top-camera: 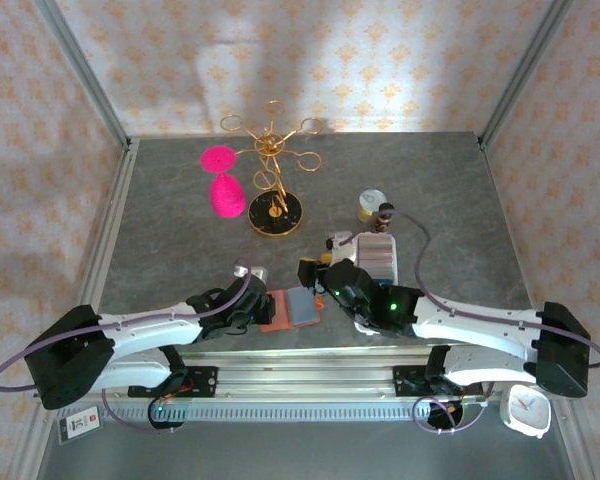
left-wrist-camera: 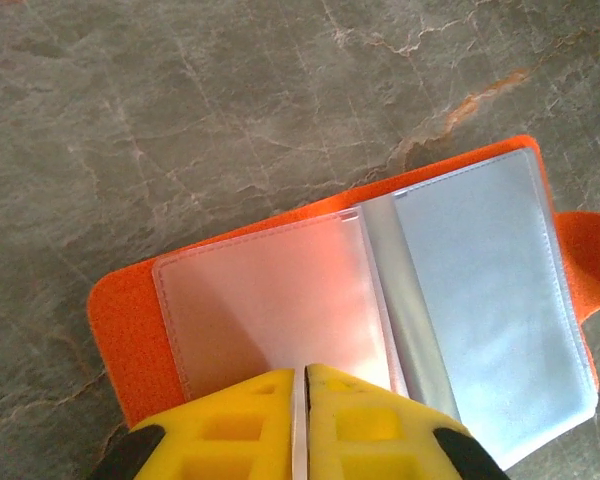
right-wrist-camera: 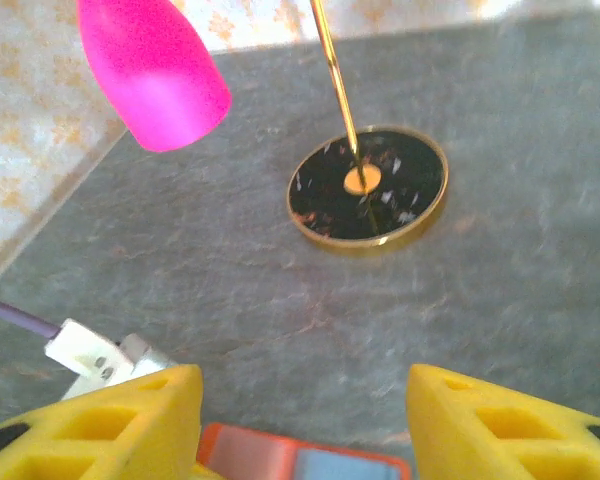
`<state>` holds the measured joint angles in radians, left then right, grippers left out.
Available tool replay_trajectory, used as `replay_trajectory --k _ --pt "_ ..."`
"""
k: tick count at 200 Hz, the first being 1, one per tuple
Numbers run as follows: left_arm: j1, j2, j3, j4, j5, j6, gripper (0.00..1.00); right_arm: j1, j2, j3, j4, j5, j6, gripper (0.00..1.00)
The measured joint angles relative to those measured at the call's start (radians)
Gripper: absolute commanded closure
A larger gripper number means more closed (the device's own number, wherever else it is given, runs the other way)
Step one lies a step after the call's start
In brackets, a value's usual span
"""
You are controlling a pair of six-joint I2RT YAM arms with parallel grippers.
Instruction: Put the credit cards into the card holder
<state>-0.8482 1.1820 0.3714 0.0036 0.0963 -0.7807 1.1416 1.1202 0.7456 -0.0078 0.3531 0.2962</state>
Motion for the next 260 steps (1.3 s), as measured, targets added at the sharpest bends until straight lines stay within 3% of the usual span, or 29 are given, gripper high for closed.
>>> replay_trajectory --k 3,7,14,50,71,96,135,155,176,210,260 --pt "0.000 0.000 0.000 0.000 0.000 -0.002 0.87 0.000 -0.003 0.002 -0.002 0.005 -0.034 0.32" --pt "0.000 0.000 0.000 0.000 0.000 -0.004 0.87 0.000 -0.008 0.004 -0.008 0.012 -0.080 0.19" --pt "0.000 -0.002 0.000 0.000 0.000 -0.008 0.87 -0.005 -0.019 0.005 -0.024 0.014 -0.164 0.14" --pt "0.000 -0.029 -0.011 0.004 0.001 -0.034 0.87 -0.029 -0.104 0.002 -0.155 -0.025 -0.620 0.14" --pt "0.000 -0.045 -0.032 0.008 0.010 -0.045 0.87 -0.038 -0.212 -0.040 -0.233 -0.083 -0.885 0.00" --pt "0.000 -0.065 -0.057 0.009 0.021 -0.057 0.87 -0.082 -0.310 -0.079 -0.335 -0.131 -1.107 0.00" --pt "0.000 -0.099 -0.067 0.013 0.026 -0.060 0.87 -0.152 -0.328 -0.169 -0.440 -0.143 -1.314 0.00" --pt "0.000 -0.115 -0.071 0.019 0.027 -0.060 0.87 -0.228 -0.336 -0.227 -0.450 -0.164 -1.393 0.07" --pt "0.000 -0.133 -0.089 0.038 0.029 -0.061 0.87 -0.314 -0.335 -0.267 -0.417 -0.185 -1.492 0.16" --pt "0.000 -0.140 -0.119 0.058 0.038 -0.068 0.87 -0.424 -0.277 -0.309 -0.315 -0.231 -1.616 0.16" --pt "0.000 -0.147 -0.139 0.083 0.054 -0.076 0.87 -0.455 -0.194 -0.317 -0.194 -0.276 -1.699 0.21"
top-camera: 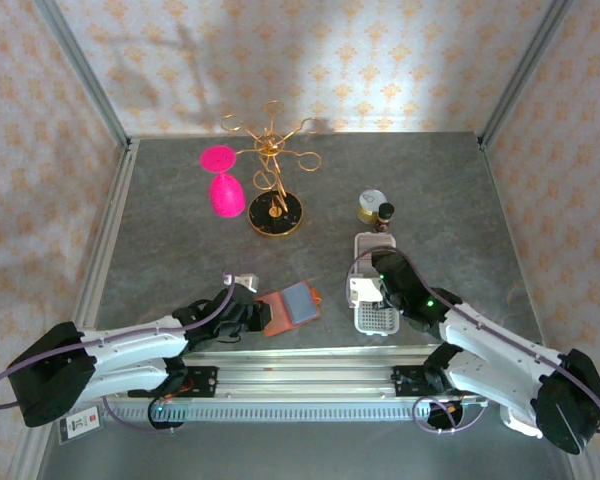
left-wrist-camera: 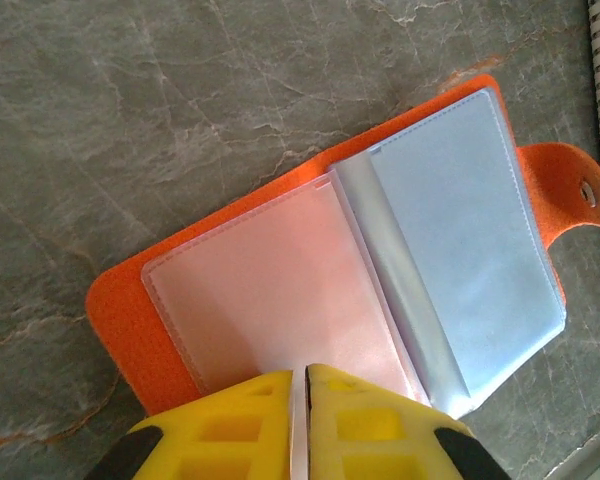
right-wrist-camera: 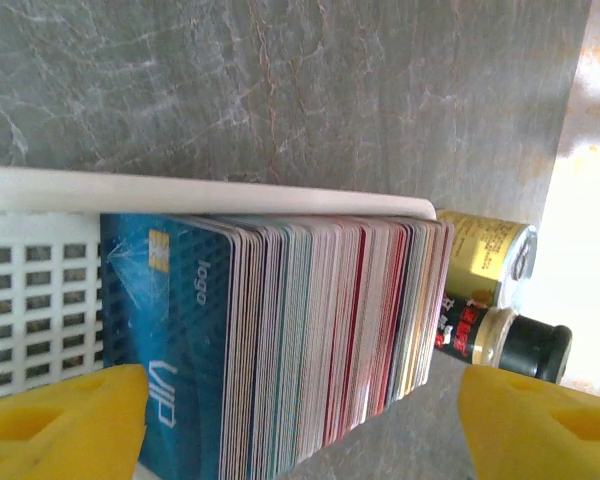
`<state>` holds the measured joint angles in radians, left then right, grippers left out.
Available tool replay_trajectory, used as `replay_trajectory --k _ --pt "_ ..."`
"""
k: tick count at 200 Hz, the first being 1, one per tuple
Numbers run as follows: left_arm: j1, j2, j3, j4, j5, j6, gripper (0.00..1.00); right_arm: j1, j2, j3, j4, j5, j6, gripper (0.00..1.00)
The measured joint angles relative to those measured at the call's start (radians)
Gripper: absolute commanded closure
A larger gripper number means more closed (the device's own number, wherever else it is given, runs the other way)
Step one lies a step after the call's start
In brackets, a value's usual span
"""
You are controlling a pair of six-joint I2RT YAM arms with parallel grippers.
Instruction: Put the credit cards into the card holder
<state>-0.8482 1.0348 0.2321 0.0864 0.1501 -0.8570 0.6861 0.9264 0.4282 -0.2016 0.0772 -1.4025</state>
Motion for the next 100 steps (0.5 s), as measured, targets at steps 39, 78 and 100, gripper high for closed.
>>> replay_trajectory --k 39,78,100 --pt "0.000 -0.009 -0.009 0.014 0.003 -0.006 0.88 0.000 0.044 0.000 0.040 -0.013 -0.009 0.22" --pt "0.000 -0.010 -0.020 0.031 0.008 -0.009 0.88 -0.001 0.071 -0.005 0.067 -0.022 -0.009 0.30" --pt "0.000 -0.011 -0.024 0.035 0.011 -0.009 0.89 -0.003 0.082 -0.012 0.075 -0.021 -0.003 0.37"
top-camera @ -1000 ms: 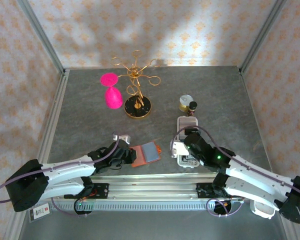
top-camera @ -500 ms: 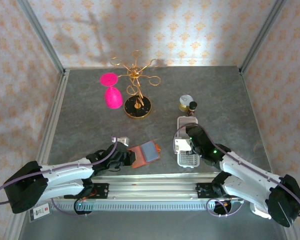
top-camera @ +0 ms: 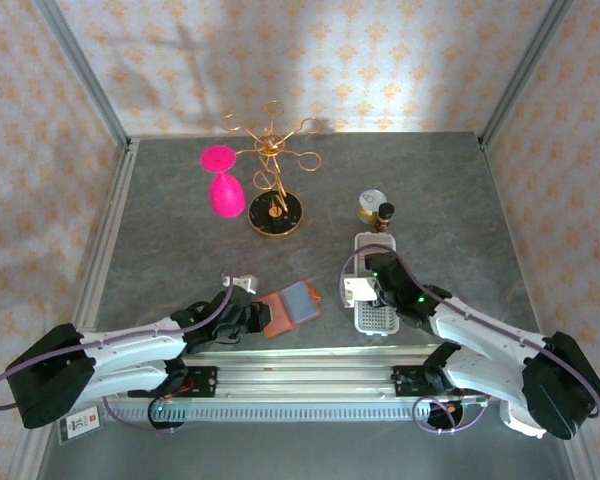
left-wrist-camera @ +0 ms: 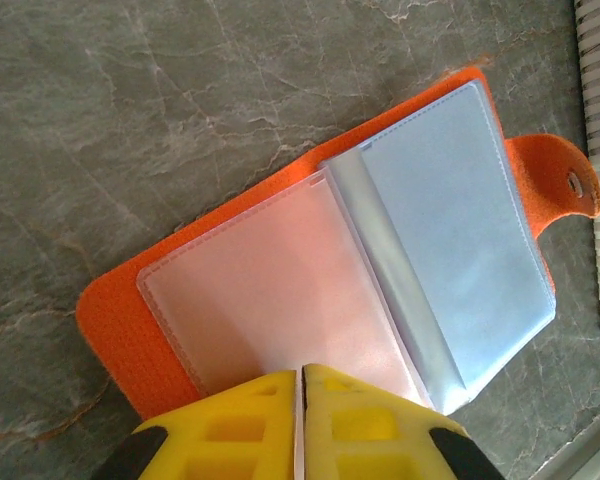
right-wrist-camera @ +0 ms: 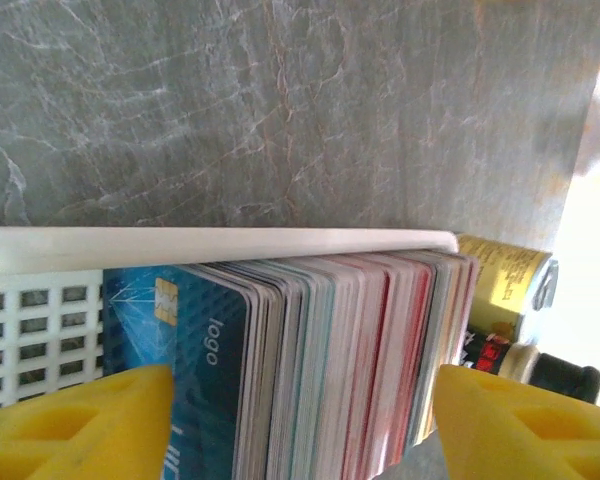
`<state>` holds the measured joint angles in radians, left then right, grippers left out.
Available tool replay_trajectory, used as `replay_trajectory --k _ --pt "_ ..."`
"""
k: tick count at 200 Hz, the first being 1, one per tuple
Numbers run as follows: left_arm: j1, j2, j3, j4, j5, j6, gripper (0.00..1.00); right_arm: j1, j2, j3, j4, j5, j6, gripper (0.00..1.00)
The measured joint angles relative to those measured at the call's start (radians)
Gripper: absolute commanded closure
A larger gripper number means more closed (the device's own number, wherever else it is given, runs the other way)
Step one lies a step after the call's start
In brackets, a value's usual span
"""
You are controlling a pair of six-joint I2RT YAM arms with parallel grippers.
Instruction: Put the credit cards into the card holder
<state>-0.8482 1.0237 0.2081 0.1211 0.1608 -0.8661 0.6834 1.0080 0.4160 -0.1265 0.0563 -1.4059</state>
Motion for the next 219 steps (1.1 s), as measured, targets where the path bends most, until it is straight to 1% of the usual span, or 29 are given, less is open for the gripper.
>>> replay_trajectory --k 20,64,101,139,179,219 --pt "0.000 -0.008 -0.003 0.001 0.004 0.000 0.89 0.000 0.003 0.000 0.000 0.004 0.000 0.44" --pt "0.000 -0.030 -0.015 0.003 0.008 -0.001 0.90 0.000 0.002 0.000 -0.019 0.005 -0.001 0.65" --pt "0.000 -0.038 -0.021 0.003 0.008 -0.009 0.90 0.000 0.000 0.000 -0.047 -0.001 0.005 0.79" --pt "0.000 -0.040 -0.021 0.003 0.012 -0.018 0.91 0.000 -0.006 0.001 -0.060 -0.004 0.006 0.85" --pt "0.000 -0.040 -0.022 0.004 0.015 -0.024 0.91 0.000 -0.015 0.003 -0.069 -0.004 0.006 0.88" --pt "0.000 -0.040 -0.032 0.008 0.015 -0.027 0.91 0.000 -0.032 0.008 -0.084 -0.002 0.007 0.93"
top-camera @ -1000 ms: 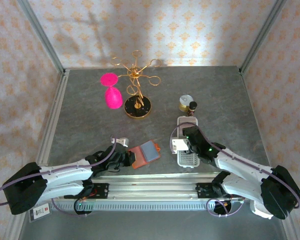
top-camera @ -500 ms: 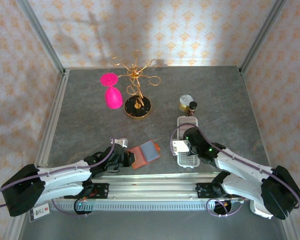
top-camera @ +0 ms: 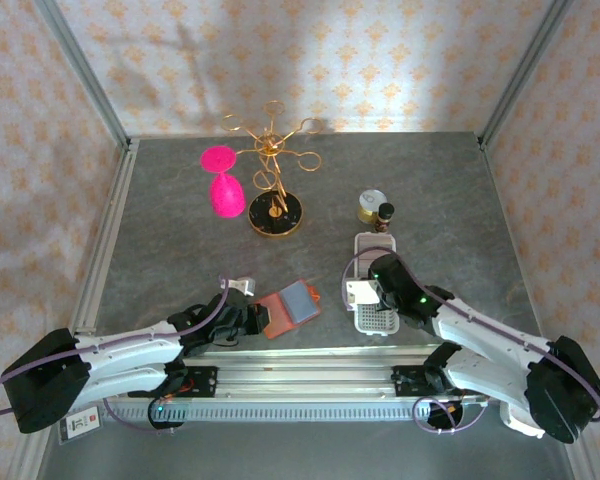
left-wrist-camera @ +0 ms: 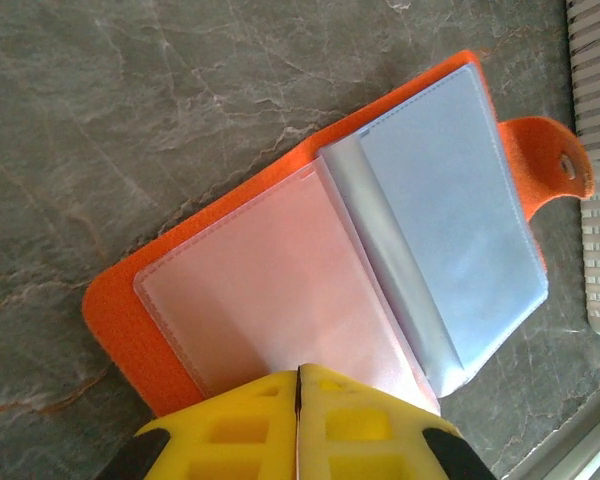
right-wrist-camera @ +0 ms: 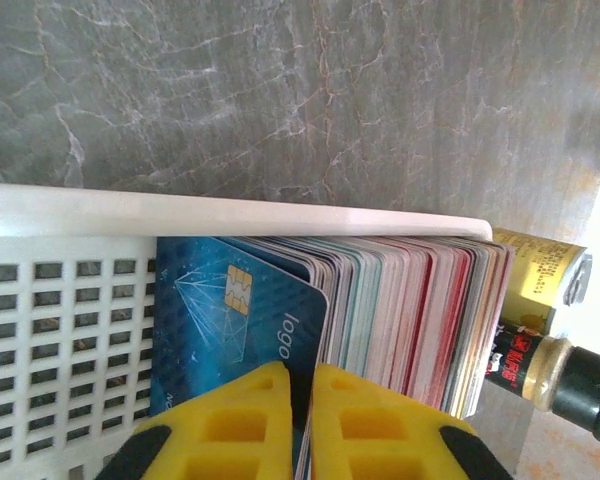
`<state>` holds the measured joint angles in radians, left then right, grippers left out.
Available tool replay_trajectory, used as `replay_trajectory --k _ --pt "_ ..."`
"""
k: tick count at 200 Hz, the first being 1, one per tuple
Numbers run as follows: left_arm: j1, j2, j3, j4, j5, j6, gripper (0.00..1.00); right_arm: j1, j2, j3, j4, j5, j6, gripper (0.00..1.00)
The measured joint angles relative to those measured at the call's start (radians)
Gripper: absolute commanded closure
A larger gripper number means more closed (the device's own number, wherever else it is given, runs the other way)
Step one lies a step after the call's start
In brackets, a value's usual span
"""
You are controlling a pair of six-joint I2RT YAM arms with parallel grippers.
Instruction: Put the credit cards into the card holder
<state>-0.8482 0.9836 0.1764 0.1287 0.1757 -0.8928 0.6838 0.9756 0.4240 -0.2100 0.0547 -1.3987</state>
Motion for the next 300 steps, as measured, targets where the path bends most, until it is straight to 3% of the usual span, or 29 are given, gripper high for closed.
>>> replay_trajectory --k 52,109,195,261,300 --pt "0.000 0.000 -0.001 0.003 0.000 0.000 0.91 0.000 -0.012 0.001 -0.009 0.001 0.008 1.00" --pt "0.000 -0.001 -0.001 0.002 0.000 0.000 0.90 0.000 -0.034 0.055 -0.096 -0.003 0.047 1.00" --pt "0.000 -0.013 0.000 -0.018 -0.008 -0.007 0.73 0.013 -0.118 0.182 -0.386 -0.143 0.279 1.00" --pt "0.000 -0.016 0.042 -0.083 -0.031 -0.005 0.63 0.023 -0.134 0.331 -0.426 -0.251 0.583 1.00" --pt "0.000 -0.019 0.061 -0.121 -0.057 -0.004 0.63 0.029 -0.128 0.367 -0.291 -0.315 0.914 1.00"
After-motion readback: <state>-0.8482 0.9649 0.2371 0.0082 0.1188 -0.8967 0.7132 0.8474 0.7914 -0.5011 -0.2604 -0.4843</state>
